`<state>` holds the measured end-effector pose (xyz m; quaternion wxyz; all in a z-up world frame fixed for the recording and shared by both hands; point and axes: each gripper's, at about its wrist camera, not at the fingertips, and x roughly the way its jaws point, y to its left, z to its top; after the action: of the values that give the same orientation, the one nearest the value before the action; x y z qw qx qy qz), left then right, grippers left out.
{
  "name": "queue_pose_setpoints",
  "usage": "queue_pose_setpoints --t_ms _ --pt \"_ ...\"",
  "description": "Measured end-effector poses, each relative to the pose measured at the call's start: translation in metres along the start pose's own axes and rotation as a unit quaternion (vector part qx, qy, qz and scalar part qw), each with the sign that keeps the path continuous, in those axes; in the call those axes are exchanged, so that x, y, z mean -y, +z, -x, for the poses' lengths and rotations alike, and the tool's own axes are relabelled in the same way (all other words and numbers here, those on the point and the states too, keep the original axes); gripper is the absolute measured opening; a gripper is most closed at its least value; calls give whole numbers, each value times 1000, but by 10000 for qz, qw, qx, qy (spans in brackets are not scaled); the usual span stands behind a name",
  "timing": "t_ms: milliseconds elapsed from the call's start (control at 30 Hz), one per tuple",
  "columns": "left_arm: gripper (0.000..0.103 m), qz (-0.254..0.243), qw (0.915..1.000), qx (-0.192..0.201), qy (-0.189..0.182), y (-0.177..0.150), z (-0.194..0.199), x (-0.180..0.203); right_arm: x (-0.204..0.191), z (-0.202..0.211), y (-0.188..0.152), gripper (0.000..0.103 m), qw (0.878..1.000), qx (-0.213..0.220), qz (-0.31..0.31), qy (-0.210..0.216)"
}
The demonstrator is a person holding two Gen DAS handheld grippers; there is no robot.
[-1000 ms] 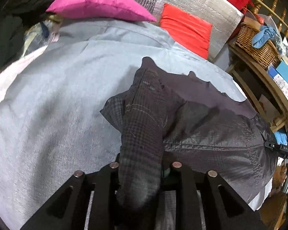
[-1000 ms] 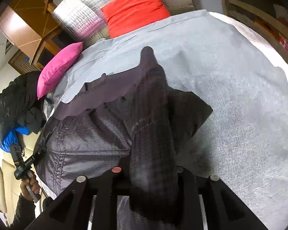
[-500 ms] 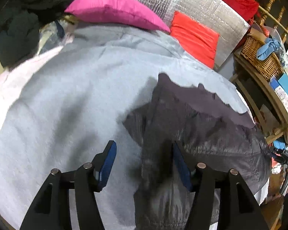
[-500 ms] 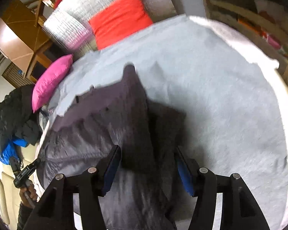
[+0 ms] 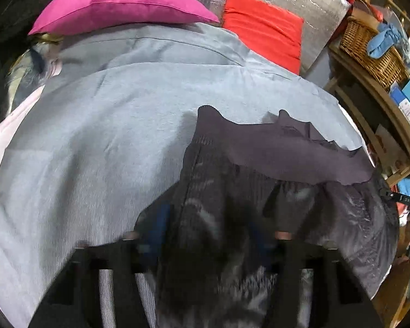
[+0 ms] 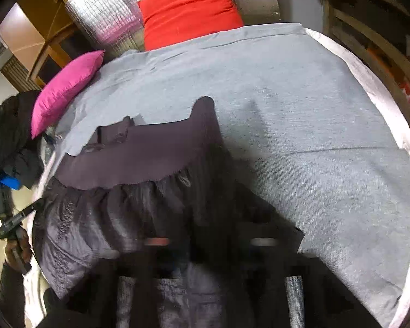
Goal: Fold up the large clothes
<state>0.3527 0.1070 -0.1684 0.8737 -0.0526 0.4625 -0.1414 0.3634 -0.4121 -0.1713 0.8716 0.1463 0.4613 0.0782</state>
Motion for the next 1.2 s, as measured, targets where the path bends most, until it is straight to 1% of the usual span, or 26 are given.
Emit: queue_pose_setpoints --t_ms 33,67,100,167,200,300,333,400,433,467,500,533,567,600,633,667,733,833,900,1000,1067,1200 --pt "22 -15 10000 -52 48 2 -4 -1 -2 1 0 9 10000 -8 70 -49" --pt "20 17 10000 -75 49 3 -7 -2 -6 4 1 9 9996 45 197 -194" --pt "18 53 10000 -64 48 3 -9 -4 -5 9 3 9 9993 137 227 -248" --pt "17 77 9998 -122 153 1 -17 -6 -2 17 6 9 9991 296 180 -235" --pt "17 77 9997 -157 197 0 -22 -6 1 15 6 9 9992 273 150 -262" --pt "18 57 9994 -166 304 -5 -27 -5 9 -12 -1 9 9991 25 49 -425" --pt "18 100 9994 -161 301 -5 -26 -6 14 -19 -4 9 9993 17 -140 -335" --pt "24 237 9991 -132 330 -4 -20 -8 19 -23 -8 11 9990 76 -348 -262" --pt "25 259 9990 -69 369 -4 -13 -7 20 -21 -10 16 9986 120 -452 -252" --pt "27 250 9988 -4 420 -5 -5 -6 21 -17 -11 19 9983 159 -513 -237" --pt "36 217 9984 61 511 -6 2 -3 21 -12 -12 21 9981 182 -538 -245" --pt "43 174 9980 142 598 -8 11 1 19 -4 -13 26 9979 239 -531 -298" --pt "60 138 9972 258 695 -11 20 4 17 5 -15 38 9976 307 -490 -391" --pt "68 116 9962 390 770 -13 29 8 14 13 -18 50 9970 386 -448 -493" --pt "68 87 9951 556 812 -17 40 13 10 25 -22 75 9958 541 -415 -608" --pt "69 59 9947 649 795 -22 48 17 7 34 -23 78 9950 675 -398 -627" --pt "69 62 9947 676 768 -28 57 21 -5 56 -32 78 9933 969 -355 -513" --pt "69 186 9943 716 763 -42 70 27 -29 77 -51 78 9925 1173 -221 -265" --pt "69 277 9941 718 766 -51 75 30 -45 85 -64 78 9927 1203 -85 -47" --pt "69 251 9940 688 807 -63 77 37 -61 86 -84 78 9924 1206 -87 207" --pt "69 182 9943 648 821 -72 78 42 -70 81 -99 78 9932 1150 -24 184" --pt "69 132 9943 638 840 -85 82 49 -73 70 -115 78 9944 1055 56 27"
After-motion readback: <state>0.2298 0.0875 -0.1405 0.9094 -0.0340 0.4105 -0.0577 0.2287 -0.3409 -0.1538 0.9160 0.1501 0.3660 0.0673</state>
